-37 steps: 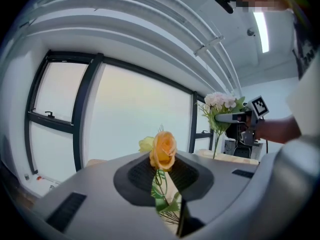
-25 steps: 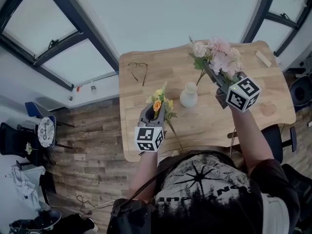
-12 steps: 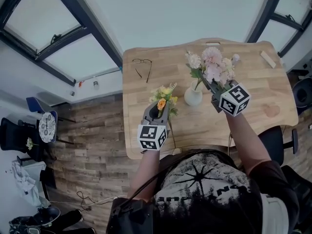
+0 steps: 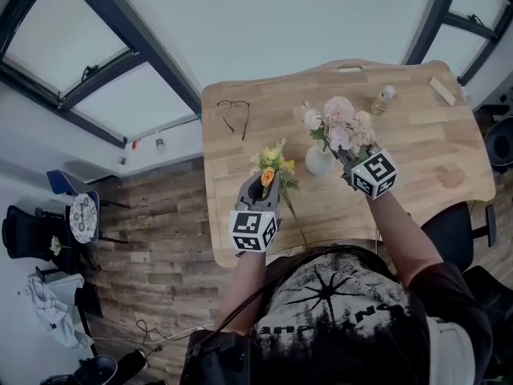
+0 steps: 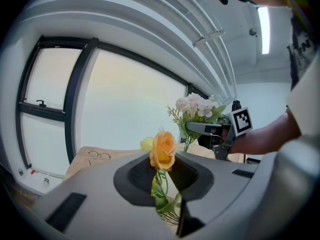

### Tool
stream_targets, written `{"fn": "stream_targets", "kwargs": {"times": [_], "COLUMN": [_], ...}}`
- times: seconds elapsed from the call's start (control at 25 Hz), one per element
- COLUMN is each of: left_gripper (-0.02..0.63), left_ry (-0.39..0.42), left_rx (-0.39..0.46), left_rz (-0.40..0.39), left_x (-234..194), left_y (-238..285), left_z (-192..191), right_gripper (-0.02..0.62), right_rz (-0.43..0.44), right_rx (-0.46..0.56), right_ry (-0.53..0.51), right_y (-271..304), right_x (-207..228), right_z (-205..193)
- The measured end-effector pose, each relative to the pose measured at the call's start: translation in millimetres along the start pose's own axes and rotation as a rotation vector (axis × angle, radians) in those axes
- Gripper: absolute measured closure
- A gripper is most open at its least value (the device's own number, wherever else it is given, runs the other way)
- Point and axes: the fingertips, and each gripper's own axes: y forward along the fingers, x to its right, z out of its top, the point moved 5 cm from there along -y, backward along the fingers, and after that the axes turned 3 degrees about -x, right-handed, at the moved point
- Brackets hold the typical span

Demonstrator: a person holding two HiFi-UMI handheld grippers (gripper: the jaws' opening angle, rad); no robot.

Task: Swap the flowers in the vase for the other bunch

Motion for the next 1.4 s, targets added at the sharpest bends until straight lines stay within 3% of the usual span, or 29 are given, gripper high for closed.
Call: {"fn": "stream_targets", "kwargs": {"times": [0.56, 1.0, 1.4], "left_gripper": [0.534, 0.534, 0.534], "left_ry": [0.007, 0.012, 0.012], "left_rx": [-0.022, -0.028, -0.036], "left_rz": [-0.011, -0.016, -0.021], "left_x": [-3.2, -2.4, -2.0], "left_y": [8.0, 9.6, 10.6], "left_z": [-2.0, -3.1, -6.1], "right_gripper": [0.554, 0.38, 0.334], "right_rz": [-0.03, -0.043, -0.069], "right_rx": [-0.101, -0.133, -0.216], "right_ry": [0.013, -0.012, -0.04], "right_y": [4.3, 5.9, 3.2], "right_x": [0.2, -1.1, 1.5], "right_z": [-46.9, -52.7, -68.8]}}
